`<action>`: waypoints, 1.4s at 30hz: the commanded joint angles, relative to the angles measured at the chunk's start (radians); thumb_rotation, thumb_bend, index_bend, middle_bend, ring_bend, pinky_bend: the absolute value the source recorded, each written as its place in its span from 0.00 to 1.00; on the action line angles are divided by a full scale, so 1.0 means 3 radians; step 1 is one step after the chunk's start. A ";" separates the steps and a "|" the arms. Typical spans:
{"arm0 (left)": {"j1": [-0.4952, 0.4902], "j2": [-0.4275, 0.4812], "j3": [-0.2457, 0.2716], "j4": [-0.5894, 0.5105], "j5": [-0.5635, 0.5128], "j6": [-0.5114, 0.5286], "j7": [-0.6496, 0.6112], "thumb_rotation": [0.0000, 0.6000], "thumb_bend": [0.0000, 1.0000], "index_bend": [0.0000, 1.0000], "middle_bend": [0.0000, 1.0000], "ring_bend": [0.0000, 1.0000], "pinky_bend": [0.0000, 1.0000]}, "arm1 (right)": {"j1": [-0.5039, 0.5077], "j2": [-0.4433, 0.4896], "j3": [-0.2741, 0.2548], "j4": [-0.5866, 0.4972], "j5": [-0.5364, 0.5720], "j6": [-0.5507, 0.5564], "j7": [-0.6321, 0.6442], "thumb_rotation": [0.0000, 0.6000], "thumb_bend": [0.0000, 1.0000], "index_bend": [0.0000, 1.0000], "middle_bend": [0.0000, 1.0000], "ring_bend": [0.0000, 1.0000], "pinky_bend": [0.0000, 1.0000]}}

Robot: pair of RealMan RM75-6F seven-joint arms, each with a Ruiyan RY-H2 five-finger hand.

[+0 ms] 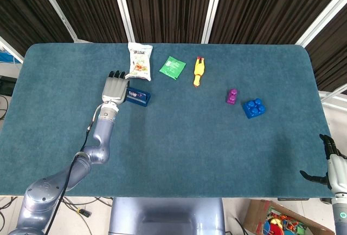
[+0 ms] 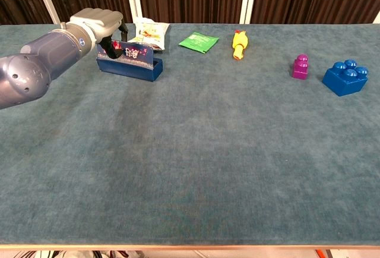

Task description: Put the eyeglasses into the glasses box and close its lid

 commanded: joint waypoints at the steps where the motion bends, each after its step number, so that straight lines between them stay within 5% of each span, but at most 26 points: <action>1: -0.0056 -0.0044 -0.0015 0.0096 -0.0027 -0.0059 0.0017 1.00 0.44 0.51 0.19 0.11 0.14 | 0.0001 0.0000 0.0000 -0.0001 0.0001 -0.0002 -0.0001 1.00 0.20 0.00 0.08 0.19 0.26; 17: -0.0275 -0.0302 -0.0088 0.0629 -0.0168 -0.0280 0.0198 1.00 0.44 0.20 0.18 0.10 0.13 | -0.0003 0.0012 0.0000 -0.0014 0.0011 -0.0007 0.0015 1.00 0.20 0.00 0.08 0.19 0.26; 24: -0.0332 -0.0319 -0.0090 0.0717 -0.0154 -0.0336 0.0236 1.00 0.35 0.17 0.16 0.07 0.12 | -0.0004 0.0013 0.0001 -0.0013 0.0006 -0.0005 0.0022 1.00 0.20 0.00 0.08 0.19 0.26; 32: -0.0267 0.0060 0.0110 0.0277 0.0094 -0.0451 0.0220 1.00 0.20 0.17 0.15 0.04 0.10 | -0.0005 0.0009 0.0000 -0.0013 -0.0008 0.0004 0.0028 1.00 0.20 0.00 0.07 0.19 0.26; 42: -0.0180 0.0718 0.0208 -0.0668 -0.0124 -0.0747 0.0538 1.00 0.20 0.17 0.15 0.04 0.09 | -0.0005 -0.0011 0.0009 -0.0004 -0.0008 0.0027 0.0020 1.00 0.20 0.00 0.08 0.19 0.26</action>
